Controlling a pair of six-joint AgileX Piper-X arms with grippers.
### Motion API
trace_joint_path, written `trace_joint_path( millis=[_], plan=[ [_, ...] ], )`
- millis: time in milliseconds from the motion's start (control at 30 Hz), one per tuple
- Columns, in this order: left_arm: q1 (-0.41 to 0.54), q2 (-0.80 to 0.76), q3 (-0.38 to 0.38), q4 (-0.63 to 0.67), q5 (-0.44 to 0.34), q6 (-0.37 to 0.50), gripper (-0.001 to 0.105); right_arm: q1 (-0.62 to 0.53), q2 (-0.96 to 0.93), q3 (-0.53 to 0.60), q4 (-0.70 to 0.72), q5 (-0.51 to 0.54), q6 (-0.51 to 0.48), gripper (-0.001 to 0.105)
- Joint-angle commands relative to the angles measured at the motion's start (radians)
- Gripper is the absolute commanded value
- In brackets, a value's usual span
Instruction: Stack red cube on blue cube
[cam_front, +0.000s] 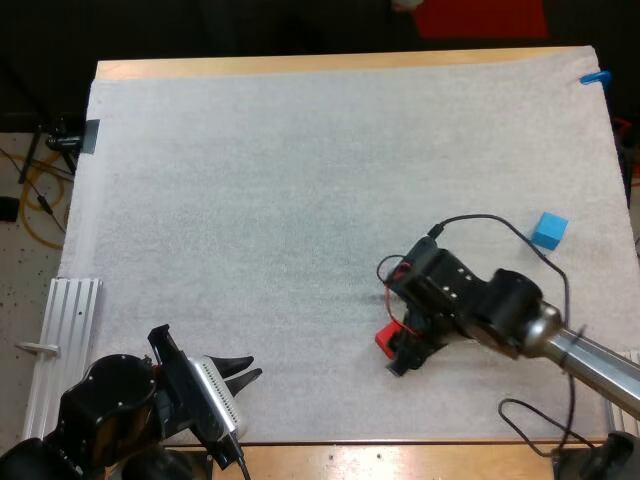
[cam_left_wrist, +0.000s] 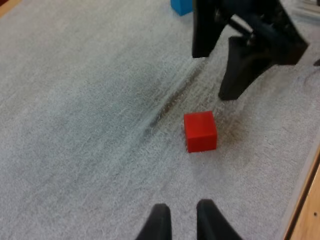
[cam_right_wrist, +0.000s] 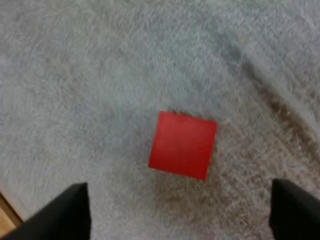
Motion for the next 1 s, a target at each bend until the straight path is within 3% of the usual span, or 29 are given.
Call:
trace_joint_path(
  millis=[0, 700, 767, 933, 967],
  plan=[
    [-0.004, 0.003, -0.006, -0.003, -0.003, 0.006, 0.011, 0.002, 0.022, -0.008, -0.027, -0.006, 0.041, 0.074],
    [-0.004, 0.003, -0.001, -0.003, -0.003, 0.006, 0.011, 0.002, 0.303, -0.008, -0.127, -0.004, 0.169, 0.073],
    [-0.004, 0.003, -0.001, -0.003, -0.003, 0.006, 0.011, 0.002, 0.314, -0.008, -0.127, 0.002, 0.173, 0.067],
    [-0.004, 0.003, -0.001, -0.003, -0.003, 0.006, 0.011, 0.002, 0.316, -0.011, -0.133, -0.001, 0.175, 0.035],
    [-0.004, 0.003, -0.001, -0.003, -0.003, 0.006, 0.011, 0.002, 0.316, -0.011, -0.133, -0.001, 0.175, 0.034]
  ],
)
